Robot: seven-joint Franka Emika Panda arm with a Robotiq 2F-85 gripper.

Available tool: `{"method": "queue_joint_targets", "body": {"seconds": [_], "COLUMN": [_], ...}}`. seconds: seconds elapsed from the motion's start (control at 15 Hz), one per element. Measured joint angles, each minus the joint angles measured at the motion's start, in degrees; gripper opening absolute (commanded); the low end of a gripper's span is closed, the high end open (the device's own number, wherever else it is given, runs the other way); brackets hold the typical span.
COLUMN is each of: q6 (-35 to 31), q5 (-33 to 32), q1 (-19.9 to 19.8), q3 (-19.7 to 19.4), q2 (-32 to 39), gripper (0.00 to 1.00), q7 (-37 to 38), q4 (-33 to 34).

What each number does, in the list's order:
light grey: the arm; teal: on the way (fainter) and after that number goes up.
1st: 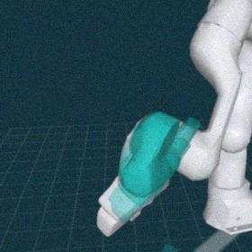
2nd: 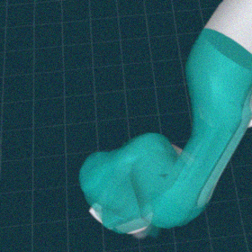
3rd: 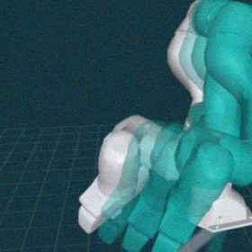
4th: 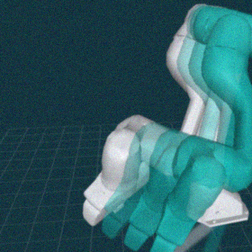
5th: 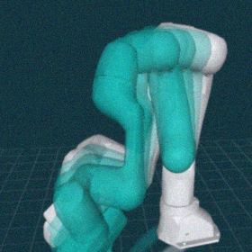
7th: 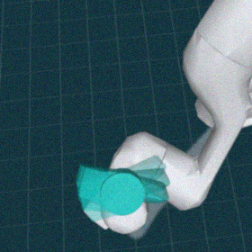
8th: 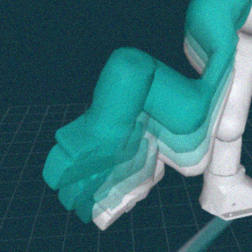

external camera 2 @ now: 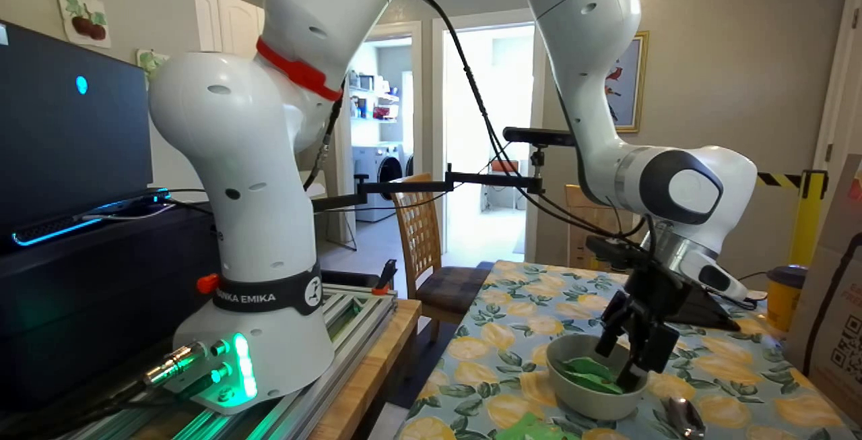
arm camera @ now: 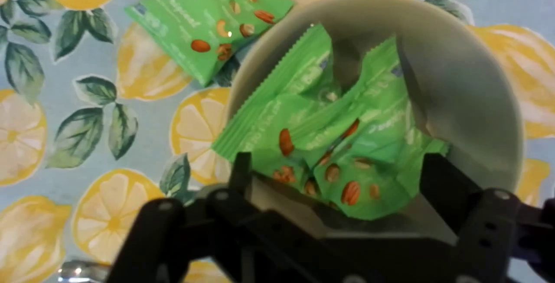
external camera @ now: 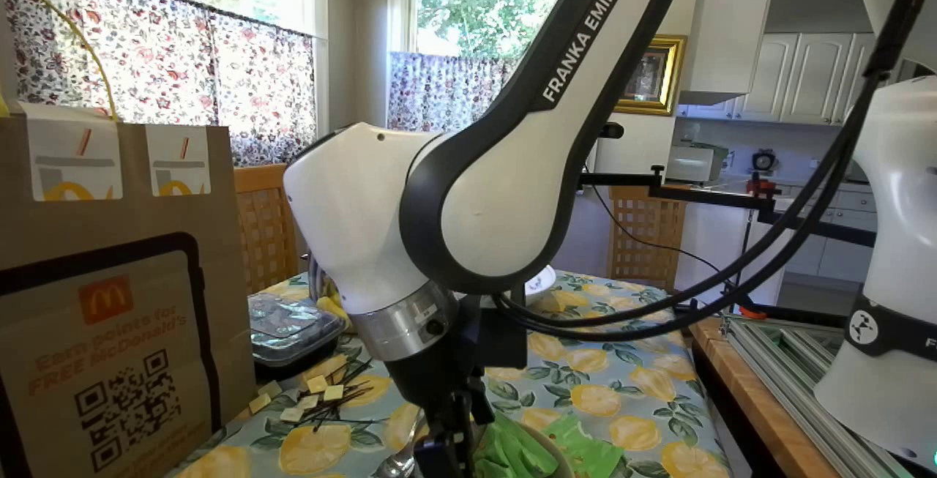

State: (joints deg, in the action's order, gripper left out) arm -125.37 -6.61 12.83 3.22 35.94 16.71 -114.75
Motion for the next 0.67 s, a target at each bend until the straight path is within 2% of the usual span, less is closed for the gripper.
{"method": "queue_joint_targets", "body": {"seconds": [0.2, 0.67], "q6": [-0.4, -0.5], "q5": [-1.9, -1.2], "q1": [0.0, 0.2], "q3": [-0.2, 0.2], "q2": [0.5, 0.5], "gripper": [1.00, 1.00], "q7": [0.0, 0.0], "q4": [0.0, 0.3]}}
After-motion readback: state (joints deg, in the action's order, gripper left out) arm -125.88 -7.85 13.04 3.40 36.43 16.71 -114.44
